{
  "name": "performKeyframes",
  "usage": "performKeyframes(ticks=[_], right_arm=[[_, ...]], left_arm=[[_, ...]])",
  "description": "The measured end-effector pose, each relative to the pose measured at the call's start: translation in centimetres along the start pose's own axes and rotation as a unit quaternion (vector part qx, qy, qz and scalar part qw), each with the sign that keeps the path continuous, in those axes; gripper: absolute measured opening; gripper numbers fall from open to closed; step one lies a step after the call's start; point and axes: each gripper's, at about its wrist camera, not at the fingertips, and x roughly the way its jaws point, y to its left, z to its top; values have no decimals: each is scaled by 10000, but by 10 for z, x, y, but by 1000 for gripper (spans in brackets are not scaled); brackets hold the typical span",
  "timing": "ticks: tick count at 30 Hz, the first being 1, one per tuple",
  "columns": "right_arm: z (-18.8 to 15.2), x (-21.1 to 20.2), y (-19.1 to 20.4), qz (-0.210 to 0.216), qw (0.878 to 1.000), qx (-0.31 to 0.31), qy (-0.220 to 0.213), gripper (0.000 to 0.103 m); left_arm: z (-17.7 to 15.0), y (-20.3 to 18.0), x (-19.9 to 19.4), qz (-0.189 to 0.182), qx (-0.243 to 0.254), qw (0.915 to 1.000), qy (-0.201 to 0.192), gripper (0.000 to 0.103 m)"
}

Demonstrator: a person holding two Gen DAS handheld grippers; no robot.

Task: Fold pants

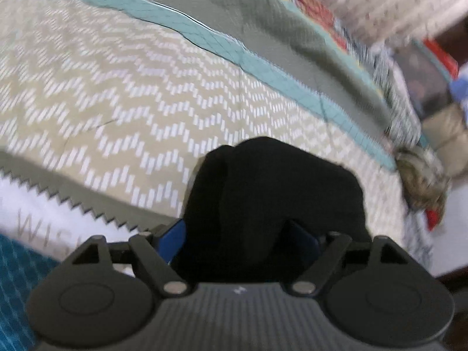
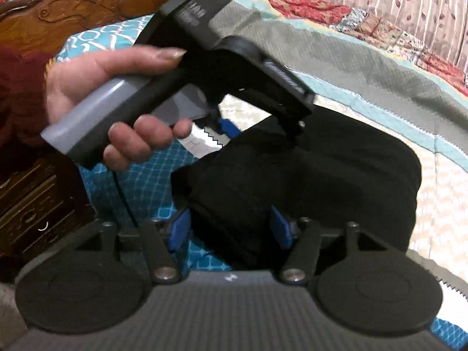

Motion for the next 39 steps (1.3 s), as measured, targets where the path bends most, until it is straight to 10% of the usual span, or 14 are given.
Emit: performKeyframes(ticks=[9, 14, 22, 24, 25, 39], right_arm=[[7, -27, -28, 235, 9936, 948, -568, 60], [11, -10, -28, 373, 9915, 1163, -438, 49], [9, 11, 4, 415, 9980, 458, -132, 63], [12, 18, 11, 128, 9994, 227, -235, 45], [14, 19, 13, -66, 9997, 121, -223, 13], [53, -25, -17, -367, 9867, 1090, -1147, 14]], left_arm=[[-23, 29, -46, -888, -479, 9932, -581, 51], [-42, 41, -20, -1220, -799, 9892, -111, 52], [-55, 51, -1, -1827, -1390, 9733, -42, 66], [-53, 47, -3, -1801, -1310, 9749, -61, 68], [-52, 46, -4, -1821, -1304, 9746, -69, 68], [-46, 49, 4, -2962, -1909, 9357, -158, 80]])
